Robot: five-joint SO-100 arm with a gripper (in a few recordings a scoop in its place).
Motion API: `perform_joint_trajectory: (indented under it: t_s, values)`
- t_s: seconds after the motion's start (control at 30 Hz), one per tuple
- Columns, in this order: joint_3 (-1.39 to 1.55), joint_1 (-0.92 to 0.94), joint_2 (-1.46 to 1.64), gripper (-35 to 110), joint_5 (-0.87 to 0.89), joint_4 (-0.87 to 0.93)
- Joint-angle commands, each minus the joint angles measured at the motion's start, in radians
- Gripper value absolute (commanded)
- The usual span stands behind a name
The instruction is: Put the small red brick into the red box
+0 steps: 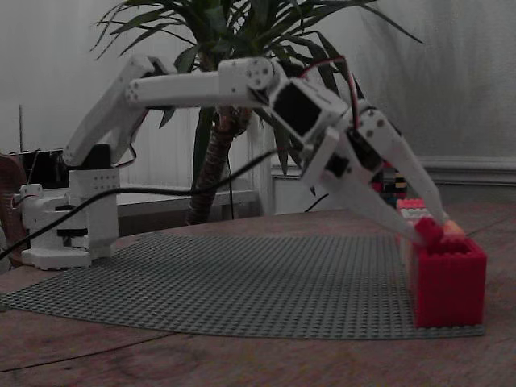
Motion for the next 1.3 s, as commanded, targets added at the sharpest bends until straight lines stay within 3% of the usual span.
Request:
perform_joint_trajectory:
  t_s: [0.0, 0.33, 0.63, 0.87, 0.97, 1.27]
  values:
    - [-0.086, -0.015, 0.025, 6, -0.009, -0.026]
    - [-0.084, -0.015, 0.028, 11, 0.000, -0.028]
    - [0.129, -0.020, 0.298, 0, 0.014, -0.021]
    - [0.554, -0.034, 0.788, 0, 0.017, -0.011]
    - [0.775, -0.044, 1.006, 0, 0.028, 0.106]
    - [1.692, -0.084, 1.687, 0, 0.077, 0.241]
